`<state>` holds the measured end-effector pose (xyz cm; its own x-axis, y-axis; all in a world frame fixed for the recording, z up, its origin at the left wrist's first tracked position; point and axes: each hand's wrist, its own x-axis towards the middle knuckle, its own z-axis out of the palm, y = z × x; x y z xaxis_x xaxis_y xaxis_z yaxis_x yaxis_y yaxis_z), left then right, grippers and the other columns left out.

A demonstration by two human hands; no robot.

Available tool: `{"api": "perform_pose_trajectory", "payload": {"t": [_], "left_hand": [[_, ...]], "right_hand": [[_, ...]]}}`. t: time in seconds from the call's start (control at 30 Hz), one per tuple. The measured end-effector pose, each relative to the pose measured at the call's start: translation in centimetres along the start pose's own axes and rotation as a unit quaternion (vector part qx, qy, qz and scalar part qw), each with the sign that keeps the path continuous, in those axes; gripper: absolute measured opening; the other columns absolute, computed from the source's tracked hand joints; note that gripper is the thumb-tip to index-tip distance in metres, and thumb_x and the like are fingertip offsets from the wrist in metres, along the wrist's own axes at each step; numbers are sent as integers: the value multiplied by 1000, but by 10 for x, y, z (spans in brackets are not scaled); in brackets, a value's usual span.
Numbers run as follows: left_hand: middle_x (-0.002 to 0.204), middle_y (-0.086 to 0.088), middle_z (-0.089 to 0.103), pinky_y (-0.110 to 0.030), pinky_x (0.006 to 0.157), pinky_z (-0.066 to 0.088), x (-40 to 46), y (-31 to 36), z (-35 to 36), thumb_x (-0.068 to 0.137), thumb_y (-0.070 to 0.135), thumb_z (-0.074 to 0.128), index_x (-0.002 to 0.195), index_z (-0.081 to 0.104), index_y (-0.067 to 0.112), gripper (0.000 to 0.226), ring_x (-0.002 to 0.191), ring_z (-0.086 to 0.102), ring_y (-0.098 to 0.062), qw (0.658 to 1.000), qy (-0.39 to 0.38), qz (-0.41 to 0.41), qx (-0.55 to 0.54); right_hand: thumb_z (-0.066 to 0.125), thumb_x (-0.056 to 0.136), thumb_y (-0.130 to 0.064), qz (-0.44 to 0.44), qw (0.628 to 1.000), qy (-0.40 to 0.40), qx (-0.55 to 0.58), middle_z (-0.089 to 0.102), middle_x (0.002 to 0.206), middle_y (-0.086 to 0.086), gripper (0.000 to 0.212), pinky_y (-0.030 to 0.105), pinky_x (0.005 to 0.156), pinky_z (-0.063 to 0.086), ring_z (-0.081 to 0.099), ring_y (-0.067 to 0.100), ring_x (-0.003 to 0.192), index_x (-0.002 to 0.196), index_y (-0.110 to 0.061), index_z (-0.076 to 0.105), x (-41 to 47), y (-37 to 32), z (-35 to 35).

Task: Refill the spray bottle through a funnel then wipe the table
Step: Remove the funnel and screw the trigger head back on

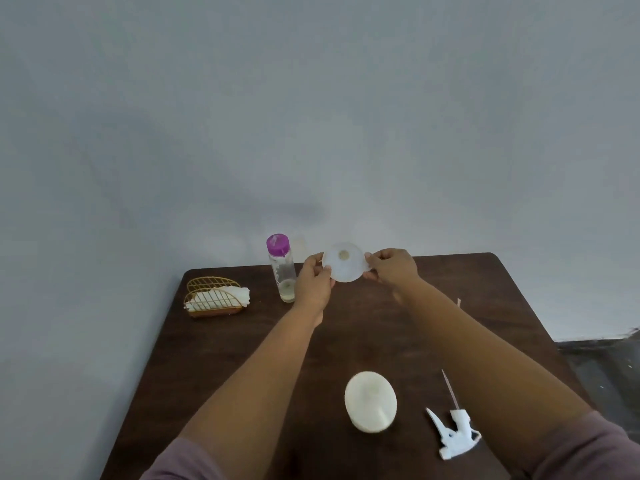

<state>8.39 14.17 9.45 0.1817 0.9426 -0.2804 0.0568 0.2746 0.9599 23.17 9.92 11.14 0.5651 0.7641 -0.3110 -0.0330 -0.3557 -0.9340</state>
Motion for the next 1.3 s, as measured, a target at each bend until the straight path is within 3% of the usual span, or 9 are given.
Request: {"api": "perform_pose_trajectory", "payload": {"t": [0.07, 0.13, 0.27, 0.47, 0.63, 0.83, 1.07, 1.3], "left_hand": [[120, -1, 59, -31, 105, 44, 17, -8, 4, 103, 25, 47, 126, 54, 17, 26, 114, 55, -15, 997, -24, -30, -64], [124, -1, 57, -29, 105, 41, 33, -23, 5, 103, 37, 44, 129, 50, 18, 33, 117, 53, -14, 995, -46, -54, -70], [140, 0, 49, -37, 109, 39, 65, -64, 1, 99, 33, 51, 147, 36, 22, 51, 126, 48, -20, 990, -70, -66, 107], [147, -5, 44, -40, 111, 36, 86, -106, -5, 97, 31, 56, 151, 26, 20, 62, 139, 34, -25, 928, -101, 24, 357], [149, -8, 41, -39, 109, 34, 102, -116, -7, 100, 36, 47, 154, 19, 15, 64, 142, 23, -26, 885, -96, 66, 451], [160, -7, 23, -40, 116, 26, 109, -119, -7, 100, 34, 47, 154, 20, 10, 64, 147, 16, -30, 843, -93, 79, 524], [158, -8, 22, -37, 115, 27, 79, -114, -7, 98, 32, 51, 154, 13, 9, 71, 145, 17, -27, 868, -63, 74, 487], [154, -7, 29, -36, 112, 31, 5, -92, -8, 97, 37, 53, 151, 24, 12, 66, 143, 21, -25, 901, -41, 74, 426]], "right_hand": [[66, 89, -14, 3, 1000, 14, -6, 72, 88, 7, 11, 28, 81, 56, 71, 17, 77, 79, -8, 67, 21, 9, 11], [68, 84, -8, 4, 999, 33, -20, 70, 86, 3, 6, 27, 78, 53, 66, 15, 80, 80, -12, 69, 41, 23, 21], [65, 84, -1, 26, 997, 60, -43, 68, 91, 1, 15, 25, 78, 50, 62, 14, 87, 88, -15, 69, 69, 56, 37], [61, 88, -7, 26, 989, 90, -114, 66, 95, -1, 13, 16, 63, 42, 57, 9, 82, 91, -18, 67, 91, 97, 57], [57, 91, -9, -17, 981, 70, -178, 60, 106, -1, 13, 22, 79, 42, 55, 12, 90, 96, -16, 67, 104, 110, 66], [54, 89, -4, -56, 964, 20, -258, 58, 114, 4, 25, 19, 82, 38, 51, 10, 94, 109, -11, 66, 105, 119, 71], [56, 89, -4, -69, 957, -6, -281, 52, 122, 5, 33, 20, 87, 39, 55, 18, 105, 120, -15, 59, 83, 114, 57], [60, 90, -13, -99, 957, 19, -273, 53, 121, 0, 33, 20, 89, 38, 48, 8, 95, 122, -20, 57, 17, 99, 22]]}}
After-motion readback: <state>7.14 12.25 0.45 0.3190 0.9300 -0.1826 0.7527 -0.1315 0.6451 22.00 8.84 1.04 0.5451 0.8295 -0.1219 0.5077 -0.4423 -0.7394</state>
